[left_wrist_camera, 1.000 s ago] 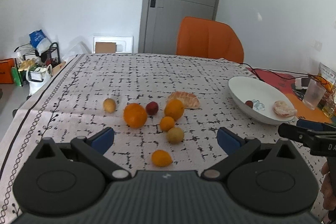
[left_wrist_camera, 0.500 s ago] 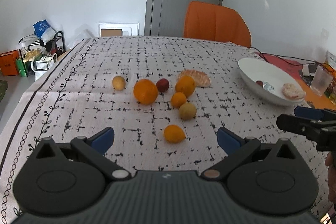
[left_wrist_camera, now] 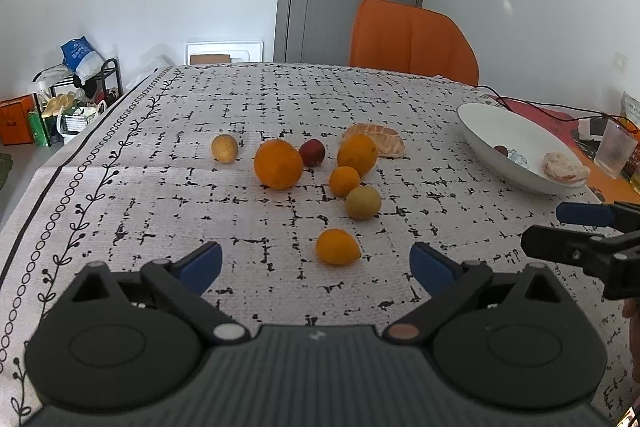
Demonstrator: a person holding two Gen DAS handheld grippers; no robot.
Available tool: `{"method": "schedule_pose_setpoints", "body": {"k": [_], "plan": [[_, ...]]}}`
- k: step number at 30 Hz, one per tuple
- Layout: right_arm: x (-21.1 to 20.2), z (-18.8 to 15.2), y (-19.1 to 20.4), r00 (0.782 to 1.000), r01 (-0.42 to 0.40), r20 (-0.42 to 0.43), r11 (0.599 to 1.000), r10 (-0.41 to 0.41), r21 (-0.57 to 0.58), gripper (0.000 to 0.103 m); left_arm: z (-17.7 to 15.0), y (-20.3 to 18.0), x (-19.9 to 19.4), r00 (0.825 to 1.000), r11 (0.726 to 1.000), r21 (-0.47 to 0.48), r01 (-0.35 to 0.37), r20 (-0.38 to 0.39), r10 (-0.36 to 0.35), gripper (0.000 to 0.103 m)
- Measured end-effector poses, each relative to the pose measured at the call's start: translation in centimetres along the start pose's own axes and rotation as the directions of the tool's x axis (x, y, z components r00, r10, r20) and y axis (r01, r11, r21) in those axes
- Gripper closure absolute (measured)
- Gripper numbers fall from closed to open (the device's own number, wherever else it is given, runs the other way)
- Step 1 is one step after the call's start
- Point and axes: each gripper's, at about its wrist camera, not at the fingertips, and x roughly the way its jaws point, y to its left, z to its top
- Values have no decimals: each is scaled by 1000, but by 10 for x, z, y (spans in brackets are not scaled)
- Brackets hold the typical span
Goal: Organize fruits
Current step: 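Move both open grippers back toward the remaining fruits, then close the left gripper on the small orange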
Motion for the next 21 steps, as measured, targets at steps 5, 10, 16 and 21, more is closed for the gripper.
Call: {"method": "schedule_pose_setpoints", "body": {"k": [5,10,16,21], "plan": [[3,1,0,1000,-1,0,1000,1,-5,0,1,0,8,1000,1000,4,17,-12,-17,18],[9,4,3,1000,3,-7,1000,-3,-10,0,1,-1,16,999,1000,2,30,-20,-30,34],[21,5,13,999,8,-34,998,-10,-56,5,2,1,25,999,999,-4,45,-28,-45,46],[30,5,17,999,2,-53,998,-5,-61,8,4,3,30,998,999,-7,50,-24,-50,71]]}}
